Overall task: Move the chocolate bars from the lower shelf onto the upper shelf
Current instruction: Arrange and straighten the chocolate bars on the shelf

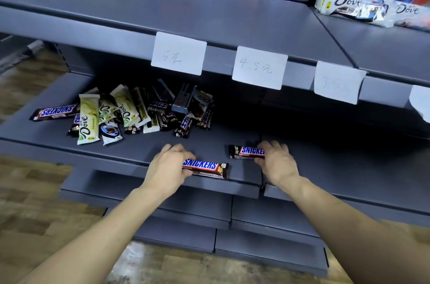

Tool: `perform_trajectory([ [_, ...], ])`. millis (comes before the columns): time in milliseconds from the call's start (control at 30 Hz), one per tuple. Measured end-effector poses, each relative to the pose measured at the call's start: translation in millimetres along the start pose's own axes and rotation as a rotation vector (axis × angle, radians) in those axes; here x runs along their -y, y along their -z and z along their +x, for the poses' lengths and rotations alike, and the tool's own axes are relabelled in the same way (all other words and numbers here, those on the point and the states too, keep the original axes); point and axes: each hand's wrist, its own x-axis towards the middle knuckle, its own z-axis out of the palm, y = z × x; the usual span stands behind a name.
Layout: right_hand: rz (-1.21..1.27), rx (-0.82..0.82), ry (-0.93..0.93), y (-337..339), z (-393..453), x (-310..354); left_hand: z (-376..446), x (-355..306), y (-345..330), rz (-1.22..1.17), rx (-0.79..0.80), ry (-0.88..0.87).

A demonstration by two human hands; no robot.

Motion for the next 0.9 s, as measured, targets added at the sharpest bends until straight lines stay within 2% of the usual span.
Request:
perform_trajectory([
  [200, 0.276, -0.124, 0.029, -1, -22, 4, -19, -24, 0, 0.053, 0.024, -0.077],
  [500, 0.336, -0.306, 0.270, 40, -91, -28, -67, -106, 5, 0.094, -0.027, -0.211],
  [900, 0.395, -0.493, 0.325, 154, -199, -122, -138, -238, 47, 0.078, -0.205, -0.346],
])
